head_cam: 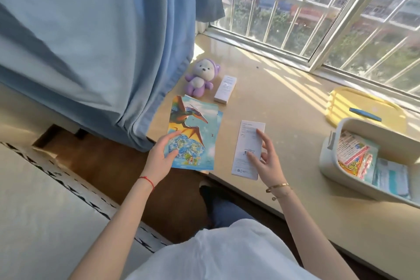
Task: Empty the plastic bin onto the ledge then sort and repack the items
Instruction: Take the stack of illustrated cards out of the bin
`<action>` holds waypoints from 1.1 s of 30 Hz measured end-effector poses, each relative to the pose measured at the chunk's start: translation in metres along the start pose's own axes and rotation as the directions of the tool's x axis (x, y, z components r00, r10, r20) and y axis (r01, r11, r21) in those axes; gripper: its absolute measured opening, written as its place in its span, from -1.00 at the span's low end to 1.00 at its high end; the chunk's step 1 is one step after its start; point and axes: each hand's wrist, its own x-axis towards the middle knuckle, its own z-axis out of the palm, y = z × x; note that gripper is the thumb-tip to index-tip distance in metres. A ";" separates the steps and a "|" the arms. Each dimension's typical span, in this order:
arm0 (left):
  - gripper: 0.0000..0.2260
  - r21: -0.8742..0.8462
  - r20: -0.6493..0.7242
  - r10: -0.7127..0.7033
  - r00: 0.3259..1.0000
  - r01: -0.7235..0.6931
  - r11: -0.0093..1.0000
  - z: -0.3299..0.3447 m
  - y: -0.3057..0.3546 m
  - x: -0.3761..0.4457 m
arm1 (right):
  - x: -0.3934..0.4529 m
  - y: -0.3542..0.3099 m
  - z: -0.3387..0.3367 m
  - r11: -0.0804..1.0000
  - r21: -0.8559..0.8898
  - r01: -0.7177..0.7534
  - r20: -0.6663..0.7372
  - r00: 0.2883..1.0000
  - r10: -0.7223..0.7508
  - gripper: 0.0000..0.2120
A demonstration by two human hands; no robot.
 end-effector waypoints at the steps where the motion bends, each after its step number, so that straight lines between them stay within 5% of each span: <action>1: -0.56 0.008 0.009 0.008 1.000 -0.008 1.000 -0.004 -0.003 0.016 | 0.012 0.002 0.007 1.000 0.003 -0.011 -0.011 1.000 0.011 -0.43; 18: -0.57 -0.040 0.204 -0.120 0.972 0.131 0.991 -0.048 -0.045 0.244 | 0.258 -0.027 0.081 0.985 -0.019 -0.169 -0.173 0.971 0.163 -0.44; 33: -0.55 -0.081 0.233 -0.145 0.962 0.167 0.983 -0.022 -0.117 0.353 | 0.405 0.080 0.118 0.951 -0.189 -0.245 -0.226 0.953 0.200 -0.41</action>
